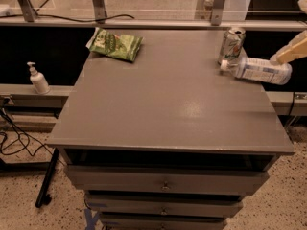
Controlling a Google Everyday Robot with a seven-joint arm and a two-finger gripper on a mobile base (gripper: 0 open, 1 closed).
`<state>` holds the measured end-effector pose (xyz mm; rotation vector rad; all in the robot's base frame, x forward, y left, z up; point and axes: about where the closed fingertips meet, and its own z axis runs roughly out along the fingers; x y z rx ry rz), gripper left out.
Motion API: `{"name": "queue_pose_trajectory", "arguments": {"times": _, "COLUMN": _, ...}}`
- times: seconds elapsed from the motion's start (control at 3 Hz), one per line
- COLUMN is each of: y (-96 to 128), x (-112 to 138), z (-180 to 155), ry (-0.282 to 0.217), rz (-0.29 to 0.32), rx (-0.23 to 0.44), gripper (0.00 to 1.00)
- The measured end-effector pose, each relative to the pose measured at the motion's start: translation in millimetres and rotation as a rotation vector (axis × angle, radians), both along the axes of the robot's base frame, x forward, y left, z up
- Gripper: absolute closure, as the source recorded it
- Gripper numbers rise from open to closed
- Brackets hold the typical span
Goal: Move blue plastic bottle near 7up can
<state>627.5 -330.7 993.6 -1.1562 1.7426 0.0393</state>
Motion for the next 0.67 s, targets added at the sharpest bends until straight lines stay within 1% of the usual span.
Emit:
{"name": "queue_pose_trajectory", "arguments": {"times": 0.33, "y": -15, "x": -39, "z": 53, "ry": -0.090, "rz": -0.071, "rx": -0.015, "gripper": 0.00}}
{"name": "queue_pose_trajectory", "arguments": {"times": 0.67, "y": -16, "x": -47, "z": 65, "ry": -0.107, "rz": -0.079, "rx": -0.023, "gripper": 0.00}}
